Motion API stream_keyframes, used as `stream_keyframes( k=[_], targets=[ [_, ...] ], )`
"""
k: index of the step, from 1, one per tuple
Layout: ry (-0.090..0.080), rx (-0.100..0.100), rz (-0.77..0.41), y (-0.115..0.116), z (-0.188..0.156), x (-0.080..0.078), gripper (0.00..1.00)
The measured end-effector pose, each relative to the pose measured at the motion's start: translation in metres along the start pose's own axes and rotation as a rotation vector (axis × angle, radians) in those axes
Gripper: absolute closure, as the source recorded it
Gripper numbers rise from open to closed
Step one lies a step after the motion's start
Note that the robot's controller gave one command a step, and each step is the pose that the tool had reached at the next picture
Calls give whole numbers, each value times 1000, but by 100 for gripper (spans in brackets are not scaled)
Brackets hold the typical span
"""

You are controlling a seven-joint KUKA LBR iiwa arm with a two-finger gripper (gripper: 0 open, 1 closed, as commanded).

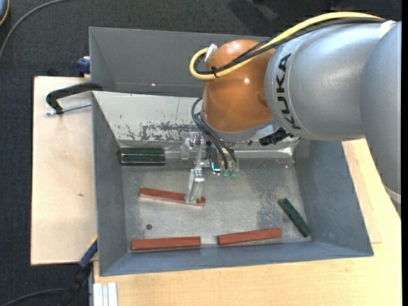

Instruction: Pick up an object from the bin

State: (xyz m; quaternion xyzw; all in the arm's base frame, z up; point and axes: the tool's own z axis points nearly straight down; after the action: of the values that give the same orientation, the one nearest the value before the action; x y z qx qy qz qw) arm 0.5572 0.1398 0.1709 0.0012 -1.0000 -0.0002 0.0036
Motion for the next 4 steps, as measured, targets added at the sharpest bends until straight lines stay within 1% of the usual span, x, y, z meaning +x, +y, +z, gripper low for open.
stream_keyframes(
  k=[1,2,3,4],
  targets=[
    [1,0,135,21,105,17,0],
    [-14,-5,110,54,68,22,0],
    [-9,-1,156,18,63,19,0],
    [-3,0,197,8,103,18,0]
  ],
)
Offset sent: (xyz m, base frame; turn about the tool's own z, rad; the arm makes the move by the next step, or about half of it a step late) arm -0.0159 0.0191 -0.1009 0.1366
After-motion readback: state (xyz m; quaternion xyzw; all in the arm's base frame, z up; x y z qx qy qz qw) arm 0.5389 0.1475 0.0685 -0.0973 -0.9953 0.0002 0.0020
